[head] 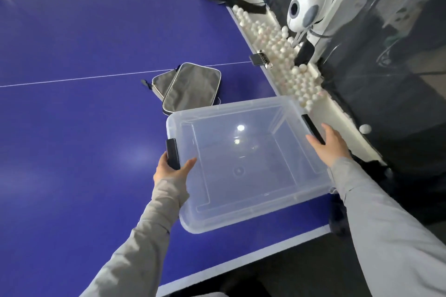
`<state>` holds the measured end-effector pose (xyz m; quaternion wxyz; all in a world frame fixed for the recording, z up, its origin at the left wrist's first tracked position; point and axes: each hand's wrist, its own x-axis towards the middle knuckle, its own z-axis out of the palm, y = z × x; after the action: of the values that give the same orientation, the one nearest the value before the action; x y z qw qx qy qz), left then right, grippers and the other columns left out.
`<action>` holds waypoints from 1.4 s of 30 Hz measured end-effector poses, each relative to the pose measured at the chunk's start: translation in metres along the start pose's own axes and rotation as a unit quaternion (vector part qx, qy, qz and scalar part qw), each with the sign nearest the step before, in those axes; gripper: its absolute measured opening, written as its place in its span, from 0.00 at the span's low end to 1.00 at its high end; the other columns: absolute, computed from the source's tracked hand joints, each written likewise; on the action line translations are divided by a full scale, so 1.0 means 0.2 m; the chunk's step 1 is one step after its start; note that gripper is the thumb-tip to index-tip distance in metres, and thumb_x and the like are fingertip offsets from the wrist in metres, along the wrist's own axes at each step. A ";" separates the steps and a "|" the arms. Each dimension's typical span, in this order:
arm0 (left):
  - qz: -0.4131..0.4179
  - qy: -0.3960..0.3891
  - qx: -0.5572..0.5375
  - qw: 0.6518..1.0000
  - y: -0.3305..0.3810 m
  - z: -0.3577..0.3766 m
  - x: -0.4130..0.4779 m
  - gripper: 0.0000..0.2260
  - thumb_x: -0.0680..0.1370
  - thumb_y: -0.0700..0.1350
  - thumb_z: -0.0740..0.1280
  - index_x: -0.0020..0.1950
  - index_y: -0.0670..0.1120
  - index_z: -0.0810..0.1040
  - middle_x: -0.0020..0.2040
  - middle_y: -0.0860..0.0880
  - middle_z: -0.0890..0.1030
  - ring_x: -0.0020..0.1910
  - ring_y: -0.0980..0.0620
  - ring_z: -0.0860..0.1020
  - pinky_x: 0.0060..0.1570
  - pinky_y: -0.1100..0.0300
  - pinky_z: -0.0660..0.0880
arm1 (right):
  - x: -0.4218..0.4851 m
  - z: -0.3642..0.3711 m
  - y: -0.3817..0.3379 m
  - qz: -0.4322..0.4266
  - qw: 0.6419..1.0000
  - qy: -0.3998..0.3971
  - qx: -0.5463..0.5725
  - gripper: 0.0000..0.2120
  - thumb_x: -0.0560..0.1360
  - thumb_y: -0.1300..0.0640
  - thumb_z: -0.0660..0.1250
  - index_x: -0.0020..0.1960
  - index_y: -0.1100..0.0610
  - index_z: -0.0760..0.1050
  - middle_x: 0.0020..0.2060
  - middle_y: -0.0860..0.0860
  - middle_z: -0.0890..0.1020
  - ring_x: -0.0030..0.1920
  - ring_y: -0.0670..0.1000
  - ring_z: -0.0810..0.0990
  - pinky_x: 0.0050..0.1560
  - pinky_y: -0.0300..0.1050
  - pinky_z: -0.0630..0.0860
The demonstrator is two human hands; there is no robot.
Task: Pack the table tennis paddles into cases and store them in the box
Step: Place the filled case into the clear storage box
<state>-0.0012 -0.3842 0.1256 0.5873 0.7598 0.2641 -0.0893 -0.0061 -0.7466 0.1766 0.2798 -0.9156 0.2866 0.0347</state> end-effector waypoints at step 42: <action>0.015 0.030 -0.036 0.999 -0.04 -0.09 -0.03 0.41 0.66 0.46 0.78 0.74 0.55 0.61 0.67 0.50 0.73 0.62 0.51 0.74 0.59 0.55 0.71 | 0.36 -0.03 0.26 -0.097 0.951 -0.179 0.233 0.32 0.72 0.54 0.71 0.73 0.51 0.63 0.66 0.45 0.69 0.65 0.44 0.68 0.66 0.42 0.64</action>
<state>-0.0139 -0.3673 0.1268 0.6077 0.7441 0.2733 -0.0485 0.0258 -0.8219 0.1405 0.5340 -0.8272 0.1413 0.1033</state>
